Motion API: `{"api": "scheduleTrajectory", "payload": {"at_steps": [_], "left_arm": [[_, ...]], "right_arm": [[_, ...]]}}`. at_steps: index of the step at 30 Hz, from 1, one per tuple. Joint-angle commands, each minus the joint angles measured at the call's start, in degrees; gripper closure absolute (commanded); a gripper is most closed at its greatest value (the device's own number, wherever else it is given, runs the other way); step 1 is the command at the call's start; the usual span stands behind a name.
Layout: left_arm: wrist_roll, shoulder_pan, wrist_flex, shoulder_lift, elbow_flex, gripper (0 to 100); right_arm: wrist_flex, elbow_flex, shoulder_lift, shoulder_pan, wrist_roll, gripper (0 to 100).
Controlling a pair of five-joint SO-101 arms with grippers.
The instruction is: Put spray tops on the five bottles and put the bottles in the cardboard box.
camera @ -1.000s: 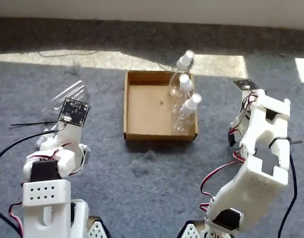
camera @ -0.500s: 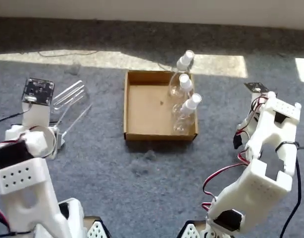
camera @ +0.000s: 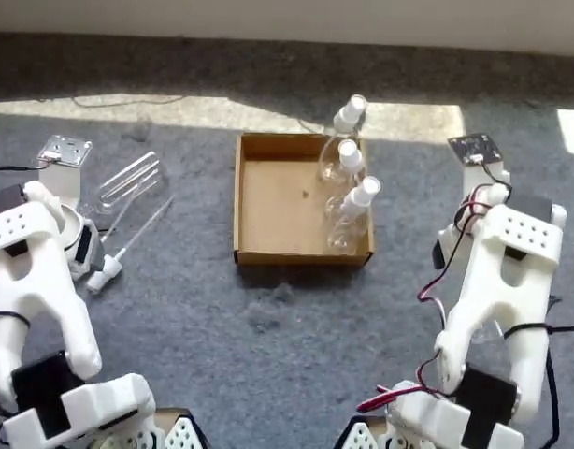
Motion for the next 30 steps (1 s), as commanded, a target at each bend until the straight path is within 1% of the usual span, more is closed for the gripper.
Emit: {"api": "scheduleTrajectory", "payload": {"at_steps": [1,2,4,6,10,15,18,21,24,27,30], "left_arm": [[-0.53,-0.75,-4.92,2.77,-2.59,84],[-1.14,-0.92,-6.07,3.65,-2.59,84],[-4.75,-1.01,-7.38,5.41,-2.59,84],[-7.12,-1.10,-8.09,7.34,-2.59,84],[-9.05,-0.92,-9.23,10.68,-2.59,84],[-9.67,0.75,-10.64,12.44,-2.59,84],[-9.67,1.54,-10.46,12.09,-2.51,84],[-9.67,1.80,-10.46,11.47,-3.03,84],[-9.58,2.42,-7.65,8.66,-3.21,84],[-9.67,4.35,-3.43,4.79,-3.47,84],[-9.58,7.16,-1.76,2.15,-3.03,84]], "right_arm": [[-2.95,5.49,-10.33,-1.36,-0.70,99.5],[-3.21,7.52,-12.79,-1.45,-0.70,99.5],[-2.95,10.59,-17.63,-1.98,-0.88,99.5],[-2.86,12.97,-22.55,-2.59,-3.25,99.5],[-2.77,16.04,-30.64,-4.97,-7.47,99.5],[-2.77,19.65,-35.74,-12.18,-13.27,99.5],[-3.03,22.02,-36.18,-15.60,-14.33,99.5],[-3.30,23.34,-36.53,-16.84,-14.42,99.5],[-3.30,24.13,-36.53,-16.92,-14.42,99.5],[-3.30,24.31,-36.53,-16.92,-14.51,99.5],[-3.30,24.31,-36.53,-17.01,-14.51,99.5]]}}
